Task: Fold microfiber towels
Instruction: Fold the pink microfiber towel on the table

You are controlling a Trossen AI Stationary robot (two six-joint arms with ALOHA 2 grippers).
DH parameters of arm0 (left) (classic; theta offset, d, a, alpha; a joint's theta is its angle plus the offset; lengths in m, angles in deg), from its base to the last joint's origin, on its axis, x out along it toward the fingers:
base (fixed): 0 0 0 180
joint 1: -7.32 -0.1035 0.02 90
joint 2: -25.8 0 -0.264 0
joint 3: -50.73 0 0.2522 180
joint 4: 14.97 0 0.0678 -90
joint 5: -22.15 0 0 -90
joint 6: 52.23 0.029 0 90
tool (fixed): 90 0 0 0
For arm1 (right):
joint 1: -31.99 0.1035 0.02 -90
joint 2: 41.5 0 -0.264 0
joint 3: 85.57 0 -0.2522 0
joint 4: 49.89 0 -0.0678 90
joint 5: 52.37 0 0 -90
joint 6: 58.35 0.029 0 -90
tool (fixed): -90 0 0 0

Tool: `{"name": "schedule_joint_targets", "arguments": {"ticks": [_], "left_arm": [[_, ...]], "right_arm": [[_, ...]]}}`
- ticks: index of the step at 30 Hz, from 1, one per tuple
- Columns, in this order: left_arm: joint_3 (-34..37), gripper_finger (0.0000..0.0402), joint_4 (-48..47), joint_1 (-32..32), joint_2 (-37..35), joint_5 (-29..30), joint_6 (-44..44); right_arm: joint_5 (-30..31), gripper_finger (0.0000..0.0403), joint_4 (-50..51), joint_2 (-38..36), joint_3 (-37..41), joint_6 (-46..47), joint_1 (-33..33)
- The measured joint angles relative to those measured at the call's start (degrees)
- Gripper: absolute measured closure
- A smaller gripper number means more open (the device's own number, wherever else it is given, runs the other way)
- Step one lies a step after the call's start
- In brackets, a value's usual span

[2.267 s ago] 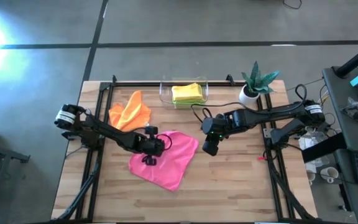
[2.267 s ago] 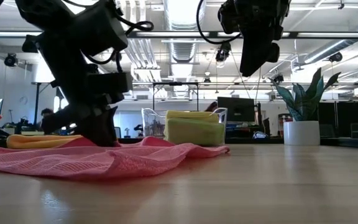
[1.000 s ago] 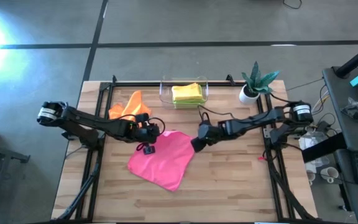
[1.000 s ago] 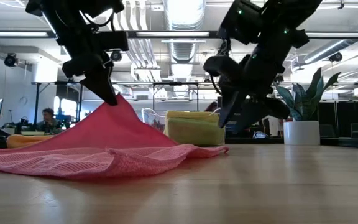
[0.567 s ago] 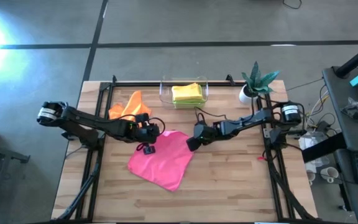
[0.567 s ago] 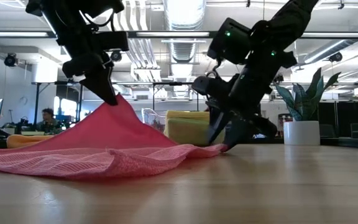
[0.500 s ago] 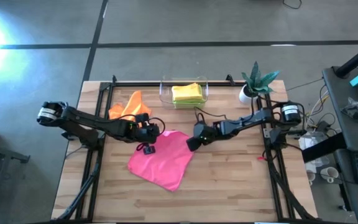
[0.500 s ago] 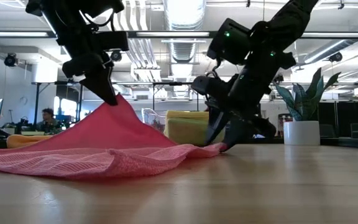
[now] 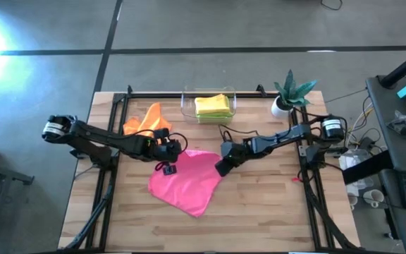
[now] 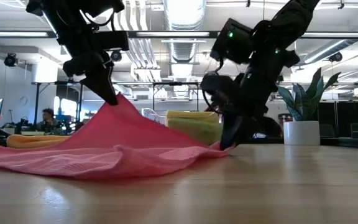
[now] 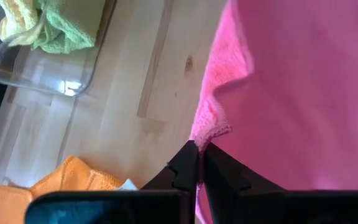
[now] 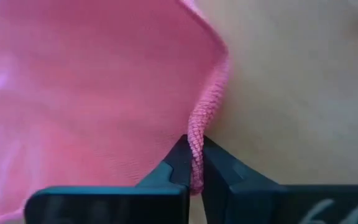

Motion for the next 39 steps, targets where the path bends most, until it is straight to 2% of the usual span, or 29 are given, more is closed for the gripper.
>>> {"name": "schedule_joint_targets", "arguments": {"ticks": [3,8,14,19,25,32,39], "left_arm": [[-1.6,0.0394,-0.2,0.1,-0.1,-0.7,-3.1],[-4.7,0.0394,-1.0,1.2,-1.2,-5.2,-7.2],[-9.5,0.0394,-1.9,2.7,-2.7,-10.7,-7.0],[-15.1,0.0394,-3.4,2.6,-4.4,-11.1,-5.7],[-19.4,0.0394,-5.0,2.9,-6.4,-19.5,-8.9],[-19.7,0.0394,-4.8,3.3,-7.5,-34.6,-21.4],[-19.7,0.0394,-2.3,5.3,-8.0,-38.0,-31.9]], "right_arm": [[0.2,0.0393,0.2,-4.8,-0.1,-2.5,1.3],[0.3,0.0394,2.5,-13.5,-0.2,-5.3,4.9],[0.7,0.0394,2.0,-23.4,-0.3,-5.6,9.1],[0.7,0.0394,2.5,-29.0,-0.7,-5.2,10.4],[0.3,0.0394,6.5,-31.4,-5.9,-7.0,12.9],[0.3,0.0394,21.6,-31.3,-15.8,-8.3,18.7],[1.4,0.0394,22.9,-31.3,-20.0,-8.7,23.9]]}}
